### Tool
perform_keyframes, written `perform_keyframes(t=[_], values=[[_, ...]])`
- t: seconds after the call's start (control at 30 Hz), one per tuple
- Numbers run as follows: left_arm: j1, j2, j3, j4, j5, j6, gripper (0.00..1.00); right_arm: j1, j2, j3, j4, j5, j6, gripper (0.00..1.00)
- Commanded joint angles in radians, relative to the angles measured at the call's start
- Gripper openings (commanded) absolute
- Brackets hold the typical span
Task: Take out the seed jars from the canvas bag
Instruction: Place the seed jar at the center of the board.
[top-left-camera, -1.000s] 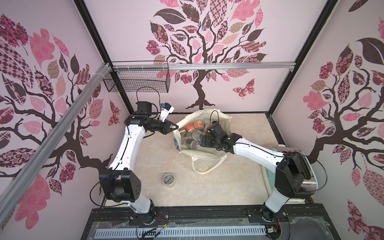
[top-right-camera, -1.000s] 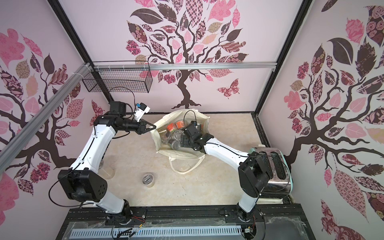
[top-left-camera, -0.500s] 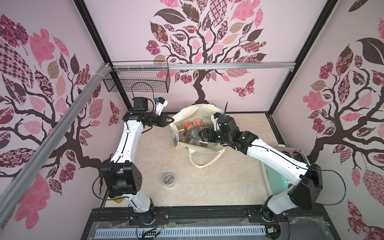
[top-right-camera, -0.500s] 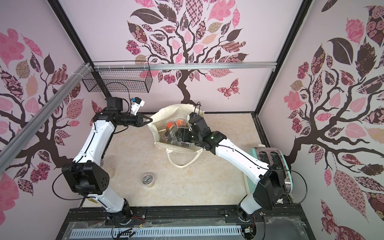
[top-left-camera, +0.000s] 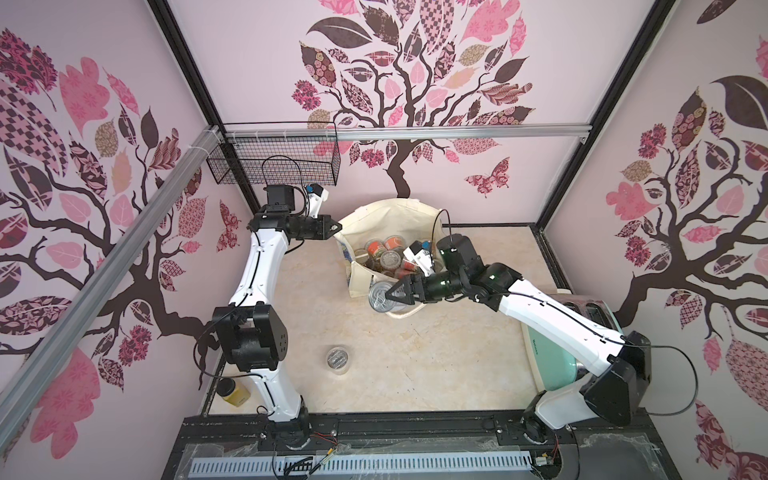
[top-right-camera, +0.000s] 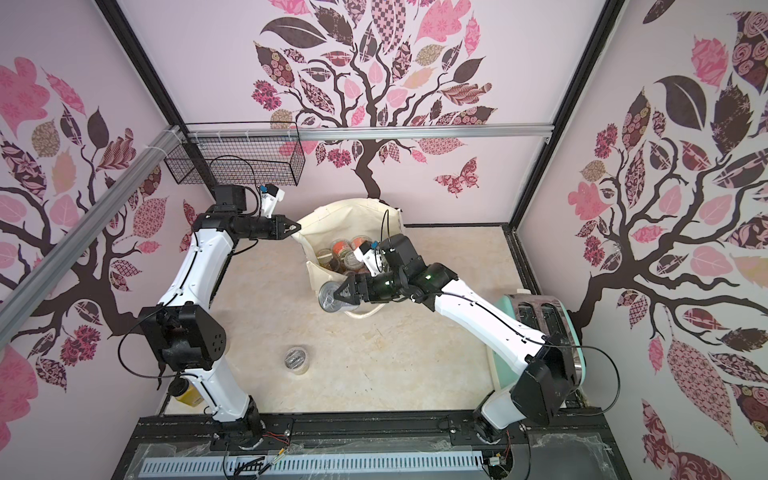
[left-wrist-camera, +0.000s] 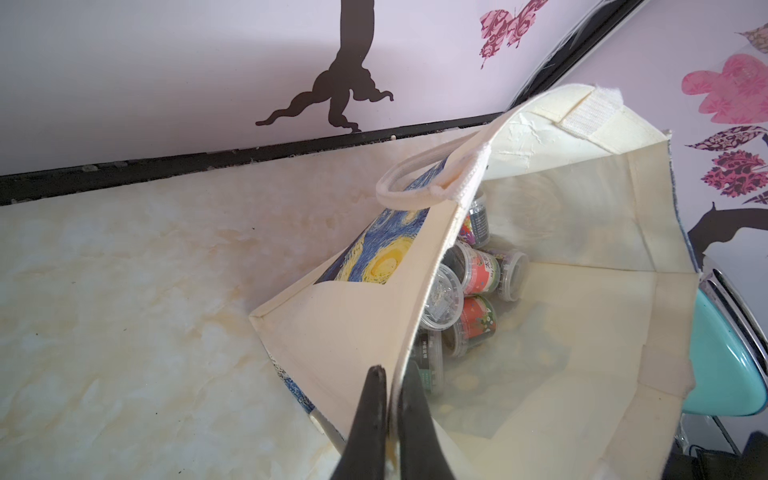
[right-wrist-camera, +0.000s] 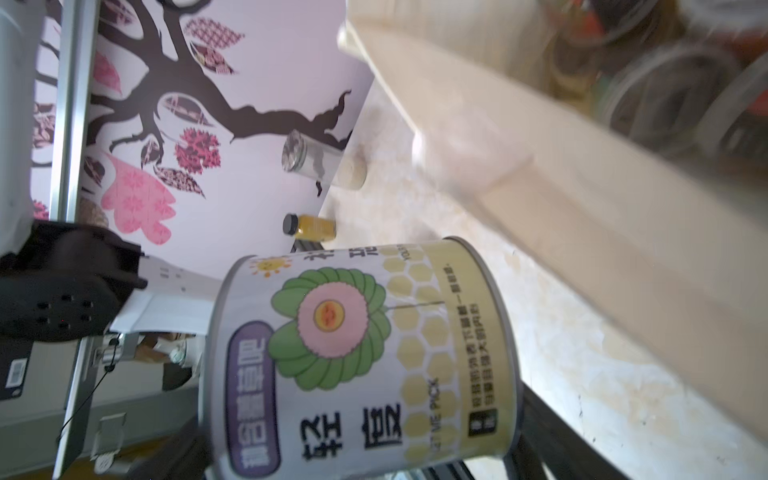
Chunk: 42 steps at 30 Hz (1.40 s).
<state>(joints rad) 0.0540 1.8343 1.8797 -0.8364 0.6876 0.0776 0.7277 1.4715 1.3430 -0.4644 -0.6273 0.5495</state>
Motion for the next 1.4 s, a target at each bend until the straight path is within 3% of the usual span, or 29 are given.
perform_keyframes(t=[0.0, 0.27, 0.43, 0.57, 0.97, 1.37], values=[[0.016, 0.033, 0.03, -0.014, -0.065, -0.021, 0.0, 0.021, -0.075, -0.081, -0.036, -0.115, 0.013, 0.71], [0.024, 0.038, 0.038, -0.01, -0.076, -0.027, 0.0, 0.029, -0.162, -0.41, -0.02, -0.095, 0.044, 0.72], [0.024, 0.038, 0.041, -0.011, -0.077, -0.026, 0.0, 0.025, -0.153, -0.519, 0.011, -0.027, 0.037, 0.72], [0.025, 0.031, 0.033, -0.004, -0.071, -0.026, 0.0, -0.006, -0.117, -0.583, 0.08, -0.072, 0.043, 0.72], [0.026, 0.009, 0.021, 0.005, -0.081, -0.019, 0.0, -0.06, 0.023, -0.605, 0.111, -0.13, -0.052, 0.75], [0.026, -0.016, -0.01, 0.034, -0.064, -0.035, 0.0, -0.083, 0.018, -0.604, 0.049, -0.071, -0.11, 0.94]])
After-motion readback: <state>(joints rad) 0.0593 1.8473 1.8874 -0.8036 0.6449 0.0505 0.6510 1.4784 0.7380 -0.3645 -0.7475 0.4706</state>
